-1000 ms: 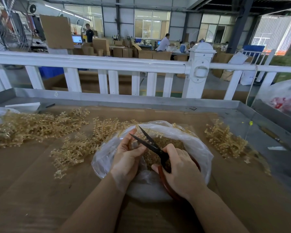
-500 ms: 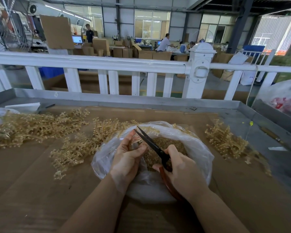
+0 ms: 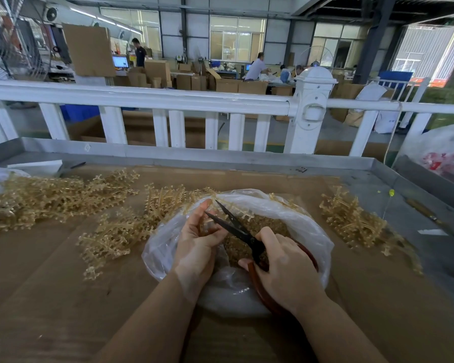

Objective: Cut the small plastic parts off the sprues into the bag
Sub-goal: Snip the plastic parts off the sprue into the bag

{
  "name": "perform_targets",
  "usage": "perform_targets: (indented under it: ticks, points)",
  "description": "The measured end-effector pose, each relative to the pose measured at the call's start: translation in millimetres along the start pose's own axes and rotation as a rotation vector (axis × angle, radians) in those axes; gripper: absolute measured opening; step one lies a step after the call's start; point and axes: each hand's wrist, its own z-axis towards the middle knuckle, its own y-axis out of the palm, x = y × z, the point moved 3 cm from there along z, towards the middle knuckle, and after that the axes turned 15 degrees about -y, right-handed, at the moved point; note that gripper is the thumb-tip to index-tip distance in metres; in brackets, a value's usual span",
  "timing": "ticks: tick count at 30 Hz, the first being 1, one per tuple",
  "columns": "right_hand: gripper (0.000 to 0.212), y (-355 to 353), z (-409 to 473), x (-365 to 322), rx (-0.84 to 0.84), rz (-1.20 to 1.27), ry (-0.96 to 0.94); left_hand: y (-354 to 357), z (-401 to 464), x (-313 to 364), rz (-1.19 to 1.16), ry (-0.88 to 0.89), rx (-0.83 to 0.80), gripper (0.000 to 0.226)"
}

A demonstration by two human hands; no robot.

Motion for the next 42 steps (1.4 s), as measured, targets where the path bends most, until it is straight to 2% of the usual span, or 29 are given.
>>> perform_targets:
  ticks: [20,24,27,31,42]
  points:
    - [0.042,2.7,2.0,5.2,-0.013,0.017,-0.004,0.0,2.8,-0.1,0.046,0.047,-0.003,0.068]
    - [0.039,-2.6,1.7,2.7,0.053,0.005,0.028,0.9,2.6,0.6,0.031,0.056,-0.038,0.067]
    - [0.036,-6.8,1.9,2.1,0.085,0.009,0.081,1.8,2.2,1.1,-0.038,0.039,-0.069,0.057]
    - [0.039,-2.8,1.1,4.1,0.003,0.018,0.127,-3.4,6.3,-0.7,-0.061,0.034,0.029,0.030]
    - [0.035,-9.0,4.9,5.7,-0.020,0.178,0.200,-3.1,6.3,2.0,-0.095,0.053,0.104,0.031]
